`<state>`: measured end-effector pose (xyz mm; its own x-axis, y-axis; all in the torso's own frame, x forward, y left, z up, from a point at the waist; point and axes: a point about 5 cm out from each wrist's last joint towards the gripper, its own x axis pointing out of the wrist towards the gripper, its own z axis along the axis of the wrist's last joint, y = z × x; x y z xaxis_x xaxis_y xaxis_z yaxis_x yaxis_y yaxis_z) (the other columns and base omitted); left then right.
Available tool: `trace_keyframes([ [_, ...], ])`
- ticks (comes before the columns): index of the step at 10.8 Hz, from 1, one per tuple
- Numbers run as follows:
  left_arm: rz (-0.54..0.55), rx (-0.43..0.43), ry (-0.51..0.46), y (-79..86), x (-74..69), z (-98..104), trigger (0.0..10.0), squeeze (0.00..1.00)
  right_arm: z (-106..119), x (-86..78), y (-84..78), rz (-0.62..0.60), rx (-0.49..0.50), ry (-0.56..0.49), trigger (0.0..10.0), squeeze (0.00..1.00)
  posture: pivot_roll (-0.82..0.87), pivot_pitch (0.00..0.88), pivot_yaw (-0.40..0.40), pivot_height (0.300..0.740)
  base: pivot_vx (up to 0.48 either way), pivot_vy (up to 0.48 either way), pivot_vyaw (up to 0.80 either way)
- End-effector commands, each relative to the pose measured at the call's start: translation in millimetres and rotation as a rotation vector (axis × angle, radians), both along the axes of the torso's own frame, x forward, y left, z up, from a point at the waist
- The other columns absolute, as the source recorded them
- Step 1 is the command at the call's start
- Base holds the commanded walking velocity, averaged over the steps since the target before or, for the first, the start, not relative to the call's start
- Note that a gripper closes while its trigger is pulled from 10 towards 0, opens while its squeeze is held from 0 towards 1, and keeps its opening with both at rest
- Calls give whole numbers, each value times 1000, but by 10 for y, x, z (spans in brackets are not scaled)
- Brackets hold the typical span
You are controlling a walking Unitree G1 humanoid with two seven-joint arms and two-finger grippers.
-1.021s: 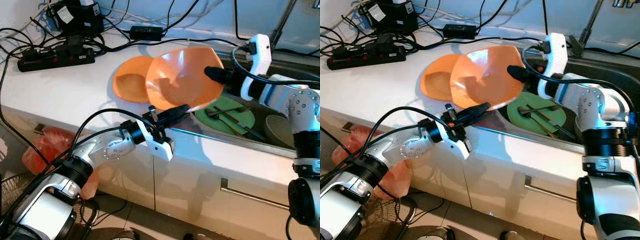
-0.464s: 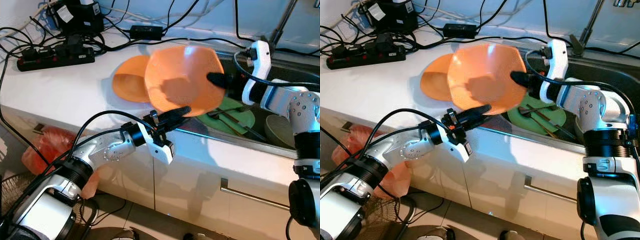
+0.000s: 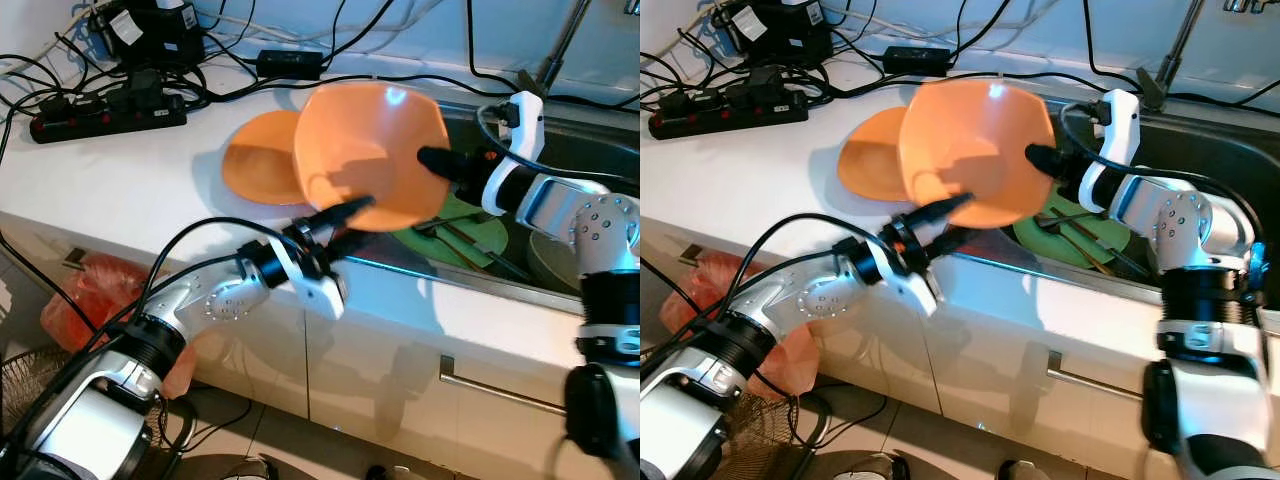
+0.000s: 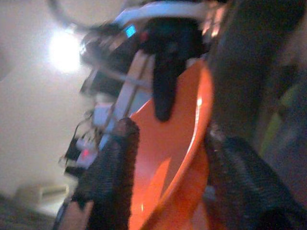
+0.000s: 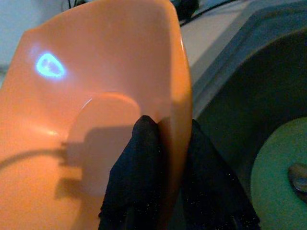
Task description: Kitchen organization
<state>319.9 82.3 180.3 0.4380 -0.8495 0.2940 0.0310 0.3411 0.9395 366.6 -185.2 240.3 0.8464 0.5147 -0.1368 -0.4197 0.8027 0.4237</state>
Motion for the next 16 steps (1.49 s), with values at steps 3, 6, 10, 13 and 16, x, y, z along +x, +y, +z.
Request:
trace_keyframes([
  [3, 125, -329, 49, 188, 169, 404, 10000, 1000, -189, 8, -88, -138, -2, 63, 0, 0, 16, 106, 19, 740, 0, 0, 0],
  [6, 206, -506, 233, 275, 262, 394, 10000, 1000, -185, 110, -346, -420, 2, 17, 0, 0, 26, 107, 25, 740, 0, 0, 0],
  [10, 125, -565, 442, 195, 272, 502, 10000, 1000, -452, 115, -765, -759, -147, 43, 0, 0, 39, 104, 40, 740, 0, 0, 0],
  [13, 76, -531, 626, 73, 279, 486, 10000, 1000, -605, 96, -857, -802, -214, 70, 0, 0, 48, 100, 48, 740, 0, 0, 0],
  [16, 2, -470, 1012, -98, 207, 276, 10000, 1000, -719, 123, -823, -769, -270, 89, 0, 0, 68, 99, 46, 740, 0, 0, 0],
])
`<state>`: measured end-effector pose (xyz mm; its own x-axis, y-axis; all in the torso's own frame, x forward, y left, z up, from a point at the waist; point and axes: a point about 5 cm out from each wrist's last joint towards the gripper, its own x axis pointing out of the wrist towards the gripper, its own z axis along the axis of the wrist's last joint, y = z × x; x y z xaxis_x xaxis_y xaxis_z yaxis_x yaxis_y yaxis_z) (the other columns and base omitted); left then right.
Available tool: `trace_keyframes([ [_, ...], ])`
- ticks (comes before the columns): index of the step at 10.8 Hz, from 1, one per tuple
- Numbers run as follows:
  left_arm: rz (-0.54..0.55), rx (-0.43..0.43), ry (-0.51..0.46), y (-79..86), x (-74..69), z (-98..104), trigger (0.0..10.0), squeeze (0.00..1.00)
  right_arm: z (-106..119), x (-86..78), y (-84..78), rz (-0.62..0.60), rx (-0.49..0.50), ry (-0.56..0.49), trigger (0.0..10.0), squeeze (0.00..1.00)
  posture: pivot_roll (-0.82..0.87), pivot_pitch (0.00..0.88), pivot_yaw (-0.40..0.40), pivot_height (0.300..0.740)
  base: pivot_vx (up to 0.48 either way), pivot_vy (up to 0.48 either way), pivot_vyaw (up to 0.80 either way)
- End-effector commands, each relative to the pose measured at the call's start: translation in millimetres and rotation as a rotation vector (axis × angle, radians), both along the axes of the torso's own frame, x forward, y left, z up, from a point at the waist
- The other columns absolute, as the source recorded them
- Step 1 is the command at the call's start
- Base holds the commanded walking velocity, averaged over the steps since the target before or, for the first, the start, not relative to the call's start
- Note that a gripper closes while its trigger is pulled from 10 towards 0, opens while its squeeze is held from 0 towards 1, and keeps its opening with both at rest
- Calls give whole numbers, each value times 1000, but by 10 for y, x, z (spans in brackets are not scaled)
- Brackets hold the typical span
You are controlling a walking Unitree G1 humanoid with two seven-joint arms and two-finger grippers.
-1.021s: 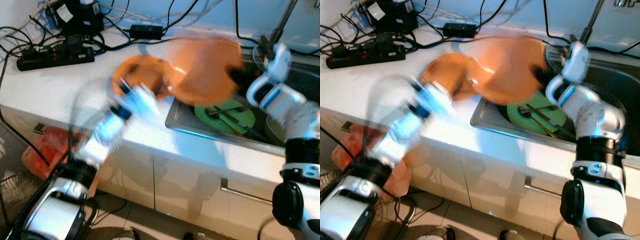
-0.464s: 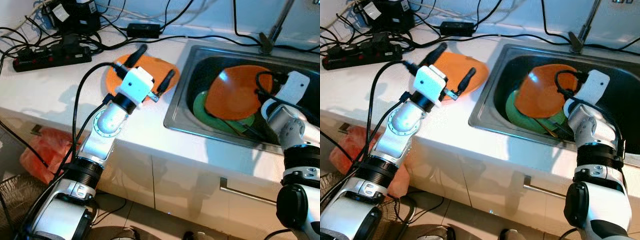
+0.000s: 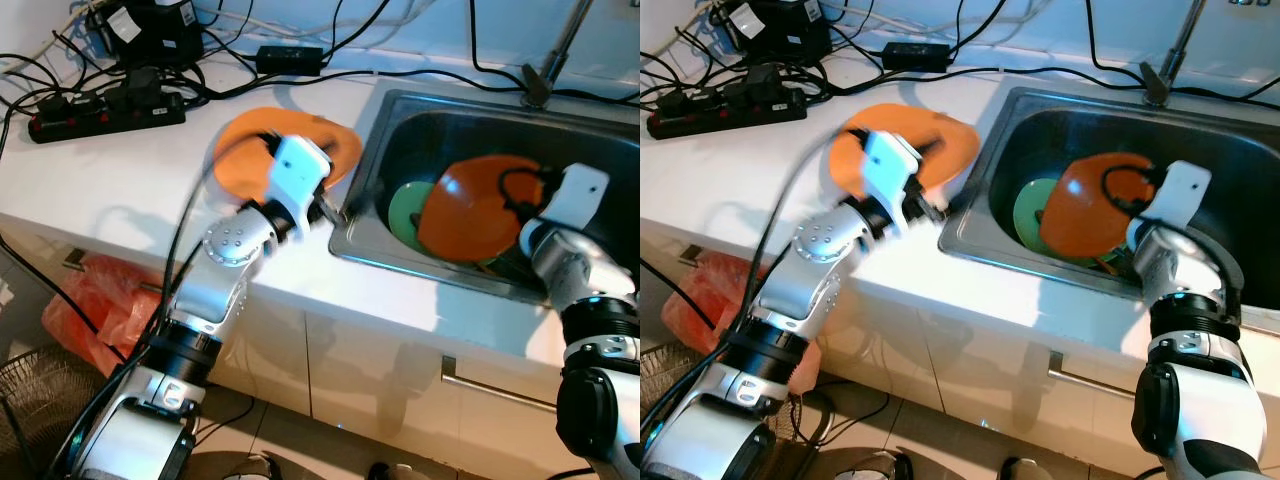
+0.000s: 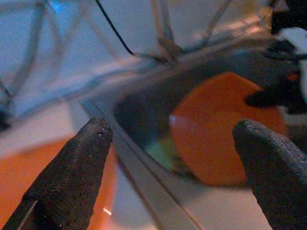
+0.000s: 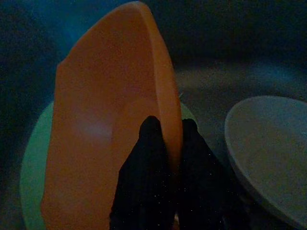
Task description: Kitchen organization
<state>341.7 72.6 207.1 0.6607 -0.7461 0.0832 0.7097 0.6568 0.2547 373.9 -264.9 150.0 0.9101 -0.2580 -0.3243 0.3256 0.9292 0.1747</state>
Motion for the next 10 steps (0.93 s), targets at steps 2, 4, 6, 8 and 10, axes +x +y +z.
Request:
trace_keyframes([
  [2, -82, 53, 143, -10, -97, -107, 10000, 1000, 113, 70, 15, 43, -57, -35, 0, 0, 79, 98, 46, 740, 0, 0, 0],
  [4, -136, 101, 190, -2, -137, -130, 10000, 796, 51, 94, 114, 110, -82, -4, 0, 0, 91, 96, 57, 740, 0, 0, 0],
  [6, -130, 114, 193, 6, -141, -103, 10000, 741, -13, 110, 210, 168, -81, 21, 3412, 0, 95, 94, 59, 740, 0, 0, 0],
  [8, -122, 124, 214, 28, -147, -96, 10000, 733, -45, 102, 202, 178, -106, 38, 10000, 1000, 96, 94, 60, 740, 0, 0, 0],
  [10, -97, 133, 216, 66, -118, -85, 10000, 635, -44, 91, 152, 166, -113, 37, 10000, 1000, 100, 89, 64, 740, 0, 0, 0],
])
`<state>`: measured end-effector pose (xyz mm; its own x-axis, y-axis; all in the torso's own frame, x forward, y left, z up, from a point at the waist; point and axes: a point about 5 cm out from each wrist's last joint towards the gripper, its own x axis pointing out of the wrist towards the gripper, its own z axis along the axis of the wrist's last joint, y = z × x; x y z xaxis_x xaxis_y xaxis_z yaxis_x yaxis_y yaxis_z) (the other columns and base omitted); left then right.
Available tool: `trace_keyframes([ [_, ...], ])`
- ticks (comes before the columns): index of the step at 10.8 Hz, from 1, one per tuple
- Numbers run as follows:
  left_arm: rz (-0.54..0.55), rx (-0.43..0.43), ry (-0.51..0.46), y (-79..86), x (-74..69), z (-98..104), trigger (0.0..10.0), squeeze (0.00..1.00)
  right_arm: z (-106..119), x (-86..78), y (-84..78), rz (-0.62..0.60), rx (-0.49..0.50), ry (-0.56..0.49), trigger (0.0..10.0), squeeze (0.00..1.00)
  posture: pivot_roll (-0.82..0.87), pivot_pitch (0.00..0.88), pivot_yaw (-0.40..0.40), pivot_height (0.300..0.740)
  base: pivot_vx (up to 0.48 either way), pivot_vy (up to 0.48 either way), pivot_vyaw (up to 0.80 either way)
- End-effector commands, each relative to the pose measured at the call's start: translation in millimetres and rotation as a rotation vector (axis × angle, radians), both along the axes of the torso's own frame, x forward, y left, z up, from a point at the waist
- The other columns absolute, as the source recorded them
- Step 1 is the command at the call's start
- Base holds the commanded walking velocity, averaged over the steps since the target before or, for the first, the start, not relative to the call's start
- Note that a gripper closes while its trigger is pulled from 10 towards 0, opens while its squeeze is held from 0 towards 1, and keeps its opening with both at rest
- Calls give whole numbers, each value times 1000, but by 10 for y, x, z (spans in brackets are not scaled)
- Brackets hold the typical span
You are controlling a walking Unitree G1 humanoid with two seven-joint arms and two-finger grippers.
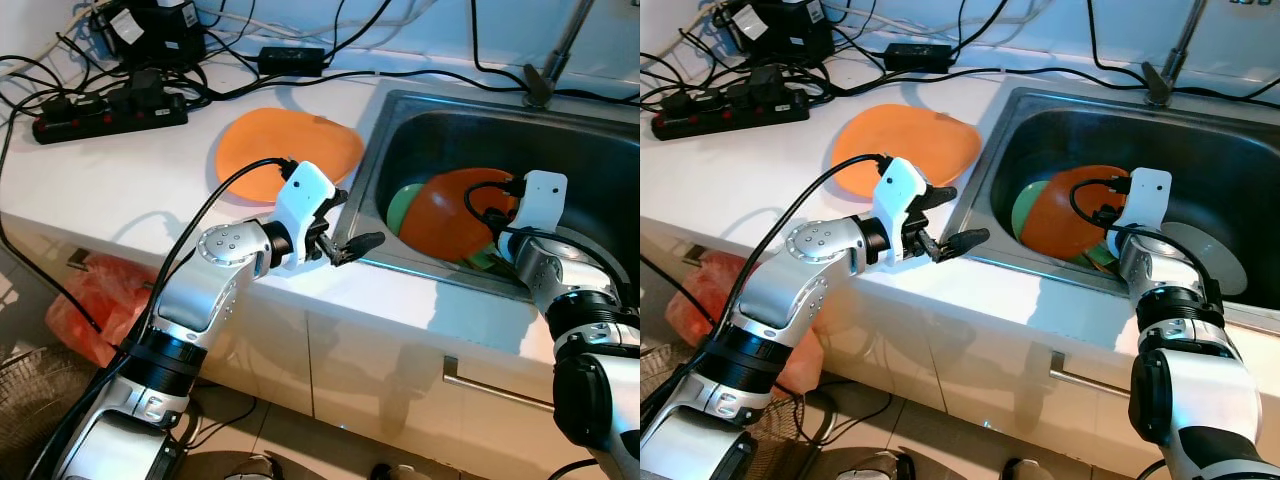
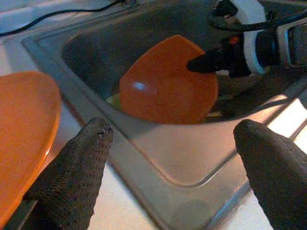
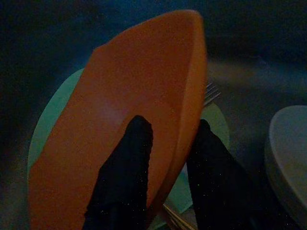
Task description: Kitchen organization
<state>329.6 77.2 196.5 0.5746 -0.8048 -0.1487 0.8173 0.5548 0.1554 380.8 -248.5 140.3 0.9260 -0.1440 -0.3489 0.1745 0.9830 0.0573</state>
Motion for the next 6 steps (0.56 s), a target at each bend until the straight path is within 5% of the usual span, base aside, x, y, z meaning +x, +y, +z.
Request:
trace_keyframes([
  [1, 21, 20, -8, 54, 31, 36, 10000, 639, 58, 14, -45, -7, -8, -15, 10000, 1000, 100, 88, 69, 740, 0, 0, 0],
  [3, 40, 31, -10, 87, 67, 52, 10000, 643, 73, 7, -87, -16, -60, -20, 10000, 1000, 99, 86, 70, 740, 0, 0, 0],
  [6, 35, 36, -12, 78, 68, 59, 10000, 643, 449, 57, -183, -46, -352, -209, 10000, 1000, 97, 81, 69, 740, 0, 0, 0],
])
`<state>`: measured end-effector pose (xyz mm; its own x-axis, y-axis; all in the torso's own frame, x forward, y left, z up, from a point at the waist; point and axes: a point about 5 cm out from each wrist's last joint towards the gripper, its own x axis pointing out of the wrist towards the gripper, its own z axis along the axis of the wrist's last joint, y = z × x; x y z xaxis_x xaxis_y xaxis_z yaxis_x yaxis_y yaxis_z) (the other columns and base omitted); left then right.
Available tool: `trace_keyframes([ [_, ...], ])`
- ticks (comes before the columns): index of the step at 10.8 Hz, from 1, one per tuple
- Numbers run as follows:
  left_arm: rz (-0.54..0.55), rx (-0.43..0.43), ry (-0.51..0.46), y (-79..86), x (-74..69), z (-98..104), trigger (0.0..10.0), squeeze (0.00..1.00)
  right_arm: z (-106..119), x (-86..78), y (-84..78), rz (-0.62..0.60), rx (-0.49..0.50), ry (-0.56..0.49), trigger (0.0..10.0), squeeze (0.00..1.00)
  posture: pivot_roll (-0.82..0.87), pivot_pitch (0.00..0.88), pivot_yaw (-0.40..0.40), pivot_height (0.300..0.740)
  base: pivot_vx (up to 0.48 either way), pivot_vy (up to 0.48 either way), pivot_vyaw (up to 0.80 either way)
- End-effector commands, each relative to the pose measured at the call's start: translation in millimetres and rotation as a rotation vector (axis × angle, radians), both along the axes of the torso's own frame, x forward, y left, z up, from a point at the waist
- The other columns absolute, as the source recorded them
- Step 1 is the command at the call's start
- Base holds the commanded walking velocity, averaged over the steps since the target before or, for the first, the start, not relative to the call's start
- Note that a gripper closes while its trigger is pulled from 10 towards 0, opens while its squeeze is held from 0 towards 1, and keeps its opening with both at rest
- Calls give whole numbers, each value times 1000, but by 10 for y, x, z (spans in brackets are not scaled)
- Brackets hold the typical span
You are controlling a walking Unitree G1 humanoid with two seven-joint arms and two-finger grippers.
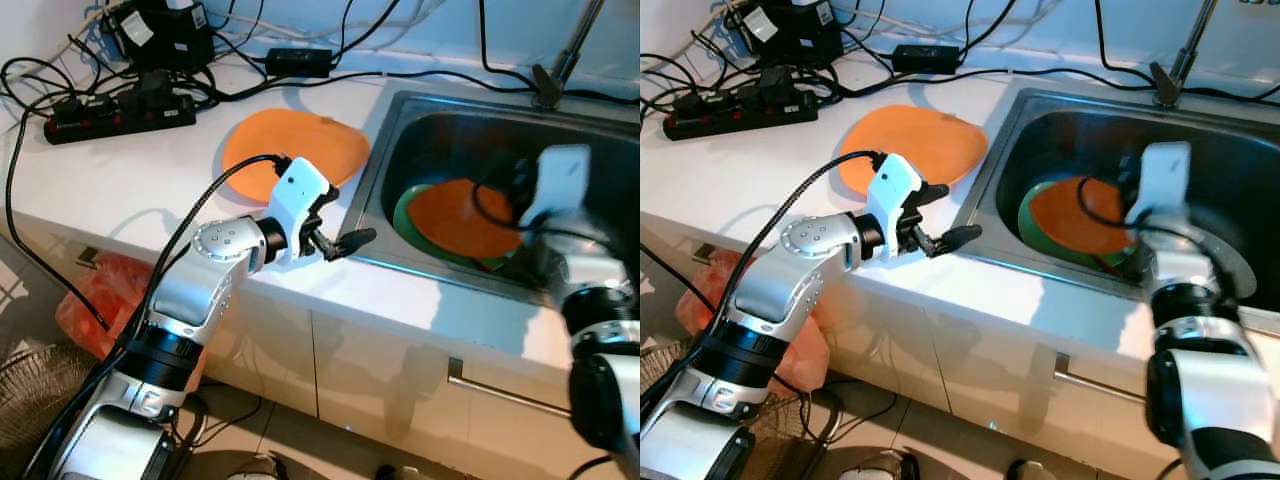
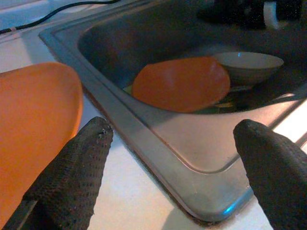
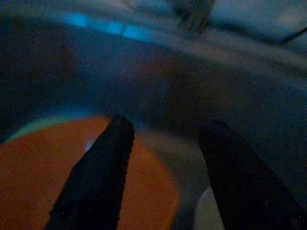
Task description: Kitchen organization
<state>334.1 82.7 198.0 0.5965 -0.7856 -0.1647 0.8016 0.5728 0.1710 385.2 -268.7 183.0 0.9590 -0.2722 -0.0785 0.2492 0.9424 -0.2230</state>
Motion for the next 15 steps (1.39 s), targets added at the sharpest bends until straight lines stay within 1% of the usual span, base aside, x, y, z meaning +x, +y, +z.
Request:
trace_keyframes([
  [1, 7, 16, -9, 24, 24, 36, 10000, 647, 139, 23, 8, -1, -39, -60, 10000, 1000, 96, 79, 70, 740, 0, 0, 0],
  [2, 15, 21, -17, 31, 33, 44, 10000, 643, 204, 29, 20, 0, -57, -99, 10000, 1000, 97, 77, 69, 740, 0, 0, 0],
  [3, 67, 4, -52, 72, 71, 107, 10000, 647, 265, 43, 85, 26, -15, -148, 10000, 1000, 99, 76, 68, 740, 0, 0, 0],
  [4, 168, -31, -108, 153, 135, 224, 10000, 675, 338, 50, 199, 84, 19, -200, 10000, 1000, 102, 74, 67, 740, 0, 0, 0],
  [5, 297, -59, -164, 290, 211, 332, 10000, 867, 379, 49, 326, 149, 54, -223, 10000, 1000, 103, 72, 66, 740, 0, 0, 0],
  [6, 382, -68, -197, 403, 256, 382, 10000, 1000, 390, 44, 420, 194, 80, -230, 10000, 0, 106, 69, 65, 740, 0, 0, 0],
  [7, 451, -72, -222, 506, 291, 413, 10000, 1000, 401, 36, 508, 232, 103, -235, 10000, 0, 109, 70, 67, 740, 0, 0, 0],
  [8, 536, -72, -234, 622, 315, 409, 10000, 1000, 398, 18, 583, 256, 151, -239, 10000, 0, 109, 70, 67, 740, 0, 0, 0],
  [9, 689, -63, -262, 829, 352, 395, 10000, 1000, 393, -27, 706, 306, 172, -242, 10000, 0, 109, 71, 67, 740, 0, 0, 0],
  [10, 810, -59, -255, 996, 386, 349, 10000, 0, 387, -64, 767, 333, 171, -240, 10000, 0, 108, 71, 70, 740, 0, 0, 0],
  [11, 872, -92, -205, 1090, 413, 286, 10000, 0, 384, -83, 807, 350, 165, -242, 10000, 0, 106, 71, 71, 740, 0, 0, 0],
  [12, 942, -142, -162, 1191, 436, 241, 10000, 0, 375, -132, 881, 395, 173, -240, 10000, 0, 101, 73, 74, 740, 0, 0, 0],
  [13, 1015, -220, -74, 1266, 487, 157, 10000, 0, 340, -216, 974, 459, 185, -225, 10000, 0, 86, 77, 78, 740, 0, 0, 0],
  [15, 1025, -334, 58, 1237, 547, 39, 10000, 0, 323, -303, 1020, 484, 187, -215, 10000, 0, 62, 82, 83, 740, 0, 0, 0],
])
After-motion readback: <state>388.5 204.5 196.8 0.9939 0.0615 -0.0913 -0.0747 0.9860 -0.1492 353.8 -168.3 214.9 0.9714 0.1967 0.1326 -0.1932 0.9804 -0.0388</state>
